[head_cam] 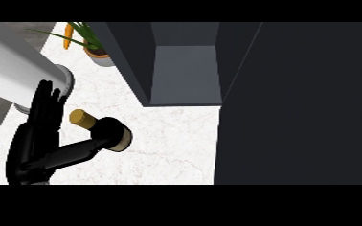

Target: Pick up the wine, place it into the cabinet and close the cabinet

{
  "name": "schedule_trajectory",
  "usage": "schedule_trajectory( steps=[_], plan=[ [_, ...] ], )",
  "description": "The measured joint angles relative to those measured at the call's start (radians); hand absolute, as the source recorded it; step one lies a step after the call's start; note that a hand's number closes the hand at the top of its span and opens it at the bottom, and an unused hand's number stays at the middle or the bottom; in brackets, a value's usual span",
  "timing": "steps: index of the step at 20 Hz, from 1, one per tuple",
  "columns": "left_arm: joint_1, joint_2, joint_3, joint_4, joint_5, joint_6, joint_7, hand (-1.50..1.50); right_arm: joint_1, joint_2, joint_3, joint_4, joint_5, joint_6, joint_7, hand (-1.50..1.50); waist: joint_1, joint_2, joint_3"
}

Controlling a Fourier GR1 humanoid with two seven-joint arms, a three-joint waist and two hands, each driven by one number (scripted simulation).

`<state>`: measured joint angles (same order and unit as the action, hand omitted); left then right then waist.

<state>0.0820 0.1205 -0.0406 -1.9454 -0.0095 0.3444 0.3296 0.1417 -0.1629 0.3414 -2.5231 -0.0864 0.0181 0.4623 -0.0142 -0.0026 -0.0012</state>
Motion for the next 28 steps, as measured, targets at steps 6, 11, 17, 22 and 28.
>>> schedule_trajectory(
  steps=[6, 11, 17, 22, 28],
  plan=[
    [0.013, -0.016, 0.039, 0.157, 0.031, -0.034, -0.142, -1.50, 0.023, -0.009, 0.002, -0.002, 0.002, 0.004, -0.019, -1.50, -0.003, 0.000, 0.000],
    [-0.003, -0.019, 0.081, 0.286, 0.073, -0.078, -0.241, -1.50, 0.003, -0.006, 0.012, -0.001, 0.003, -0.006, -0.002, -1.50, -0.001, 0.000, 0.000],
    [-0.037, -0.012, 0.121, 0.423, 0.109, -0.128, -0.316, -1.50, 0.017, -0.016, 0.000, -0.003, 0.001, 0.001, -0.012, -1.50, -0.005, 0.000, 0.000],
    [-0.041, -0.016, 0.131, 0.510, 0.126, -0.171, -0.382, -1.50, 0.031, -0.020, -0.003, -0.006, -0.001, 0.005, -0.030, -1.50, -0.005, 0.000, 0.000],
    [-0.046, -0.041, 0.134, 0.636, 0.132, -0.211, -0.490, -1.50, 0.015, -0.020, -0.008, -0.003, -0.002, 0.004, -0.020, -1.50, -0.001, 0.000, 0.000]
  ],
)
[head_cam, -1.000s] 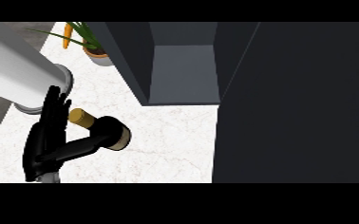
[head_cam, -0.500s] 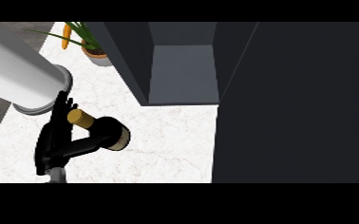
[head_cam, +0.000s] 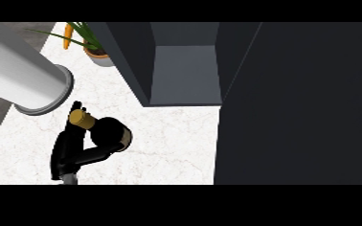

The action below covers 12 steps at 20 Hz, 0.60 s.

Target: Pick up the wine, place it into the cabinet and close the cabinet

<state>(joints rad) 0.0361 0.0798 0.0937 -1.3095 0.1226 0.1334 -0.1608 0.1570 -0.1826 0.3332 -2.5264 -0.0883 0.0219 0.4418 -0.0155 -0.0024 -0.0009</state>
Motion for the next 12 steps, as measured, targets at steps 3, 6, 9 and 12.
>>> schedule_trajectory(
  steps=[3, 6, 9, 12],
  plan=[
    [-0.013, -0.010, 0.007, 0.056, 0.003, -0.009, -0.040, -1.50, -0.003, 0.006, 0.010, 0.000, 0.000, -0.008, 0.007, -1.50, 0.000, 0.000, 0.000],
    [-0.014, -0.030, 0.007, 0.074, 0.009, -0.008, -0.064, -1.50, -0.025, 0.004, 0.006, -0.002, 0.000, -0.017, 0.029, -1.50, 0.002, -0.001, 0.000],
    [-0.018, -0.048, 0.027, 0.102, 0.038, -0.016, -0.097, -1.50, -0.033, 0.002, -0.006, 0.000, 0.000, -0.017, 0.031, -1.50, 0.002, -0.001, 0.000],
    [-0.047, -0.064, 0.042, 0.166, 0.066, -0.027, -0.141, -1.50, -0.047, 0.009, 0.010, 0.002, 0.002, -0.026, 0.046, -1.50, 0.001, 0.000, 0.000]
  ],
)
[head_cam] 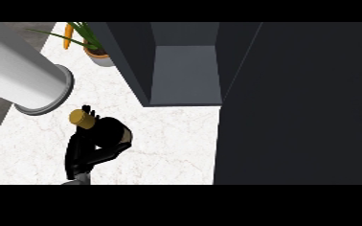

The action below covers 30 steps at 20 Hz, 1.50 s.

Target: Pick up the wine, place it into the cabinet and close the cabinet

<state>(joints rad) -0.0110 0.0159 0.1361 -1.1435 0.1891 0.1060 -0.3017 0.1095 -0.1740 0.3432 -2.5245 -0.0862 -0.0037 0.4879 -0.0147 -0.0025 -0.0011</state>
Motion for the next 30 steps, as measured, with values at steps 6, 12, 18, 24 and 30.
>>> schedule_trajectory(
  steps=[6, 12, 18, 24, 30],
  plan=[
    [-0.031, -0.011, 0.024, 0.086, 0.106, -0.025, -0.085, -1.50, -0.005, 0.000, -0.005, 0.004, 0.002, 0.006, -0.009, -1.50, -0.001, 0.000, 0.000],
    [-0.064, -0.012, 0.024, 0.129, 0.177, -0.047, -0.114, -1.50, 0.020, -0.003, -0.009, 0.002, -0.001, 0.017, -0.019, -1.50, -0.001, -0.001, 0.001],
    [-0.103, -0.011, 0.018, 0.193, 0.200, -0.066, -0.155, 1.50, 0.005, -0.005, -0.023, 0.001, -0.004, 0.018, -0.001, -1.50, -0.002, 0.000, 0.001],
    [-0.144, -0.009, 0.002, 0.247, 0.214, -0.064, -0.197, 1.50, 0.016, -0.005, -0.028, 0.003, -0.005, 0.028, -0.007, -1.50, 0.000, 0.000, 0.001],
    [-0.177, -0.012, -0.016, 0.258, 0.177, -0.006, -0.227, 1.50, -0.003, -0.002, -0.049, 0.003, -0.009, 0.029, 0.012, -1.50, 0.001, 0.000, 0.001]
  ],
)
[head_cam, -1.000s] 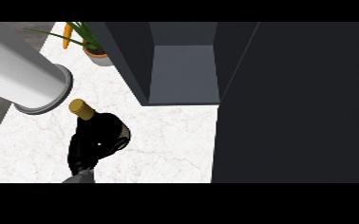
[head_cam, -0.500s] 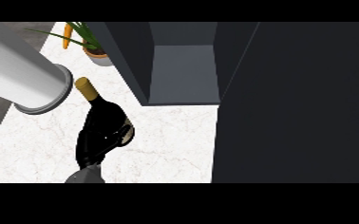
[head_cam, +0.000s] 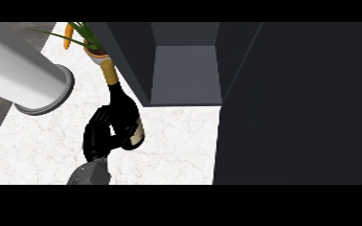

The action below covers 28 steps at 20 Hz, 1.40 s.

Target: Pick up the wine, place it into the cabinet and close the cabinet

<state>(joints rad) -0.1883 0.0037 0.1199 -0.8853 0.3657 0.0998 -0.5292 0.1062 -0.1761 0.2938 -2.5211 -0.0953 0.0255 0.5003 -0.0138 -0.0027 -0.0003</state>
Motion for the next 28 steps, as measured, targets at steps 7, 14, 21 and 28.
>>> schedule_trajectory(
  steps=[7, 14, 21, 28],
  plan=[
    [0.023, 0.023, -0.031, -0.020, 0.000, -0.050, -0.087, 1.50, 0.008, 0.010, -0.003, 0.003, -0.002, 0.007, -0.012, -1.50, 0.002, -0.001, 0.000],
    [0.174, 0.070, -0.077, -0.198, 0.031, -0.230, -0.113, 1.50, 0.020, 0.019, 0.002, 0.006, -0.001, 0.010, -0.023, -1.50, 0.011, -0.004, 0.001],
    [0.254, 0.048, -0.171, -0.450, 0.016, -0.209, -0.001, 1.50, 0.005, 0.020, -0.007, 0.007, 0.000, 0.011, -0.015, -1.50, 0.011, -0.004, 0.001],
    [0.236, 0.007, -0.282, -0.671, -0.036, -0.042, 0.162, 1.50, 0.034, 0.022, 0.004, 0.005, -0.002, 0.023, -0.031, -1.50, 0.004, -0.004, 0.001]
  ],
)
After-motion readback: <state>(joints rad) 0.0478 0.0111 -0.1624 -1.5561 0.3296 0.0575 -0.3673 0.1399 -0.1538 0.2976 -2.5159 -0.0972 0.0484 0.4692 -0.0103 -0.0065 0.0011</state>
